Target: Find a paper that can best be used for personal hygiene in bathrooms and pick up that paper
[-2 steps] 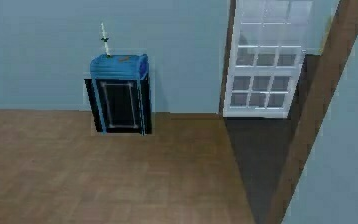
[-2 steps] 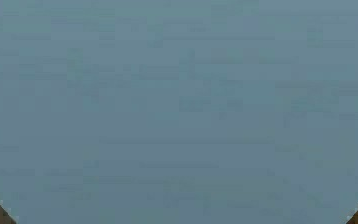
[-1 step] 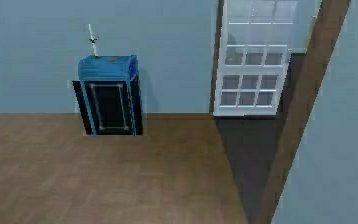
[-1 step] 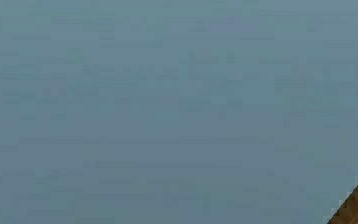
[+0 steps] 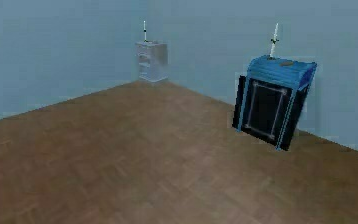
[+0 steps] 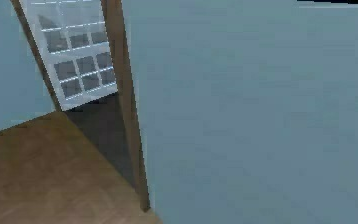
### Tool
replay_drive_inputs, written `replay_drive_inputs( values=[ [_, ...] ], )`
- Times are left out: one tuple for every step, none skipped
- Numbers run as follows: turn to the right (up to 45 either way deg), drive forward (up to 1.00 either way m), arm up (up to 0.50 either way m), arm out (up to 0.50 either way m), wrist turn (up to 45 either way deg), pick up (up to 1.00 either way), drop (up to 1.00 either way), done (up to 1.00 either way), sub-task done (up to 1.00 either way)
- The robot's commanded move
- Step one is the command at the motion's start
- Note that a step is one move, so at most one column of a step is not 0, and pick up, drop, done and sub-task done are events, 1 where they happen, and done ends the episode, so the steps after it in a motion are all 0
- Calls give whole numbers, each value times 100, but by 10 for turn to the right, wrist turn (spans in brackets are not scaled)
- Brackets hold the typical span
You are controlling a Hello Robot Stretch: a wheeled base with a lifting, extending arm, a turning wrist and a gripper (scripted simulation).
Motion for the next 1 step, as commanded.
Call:
replay_drive_inputs(
  values=[
    [-420,0,0,0,0,0,0,0,0]
  ],
)
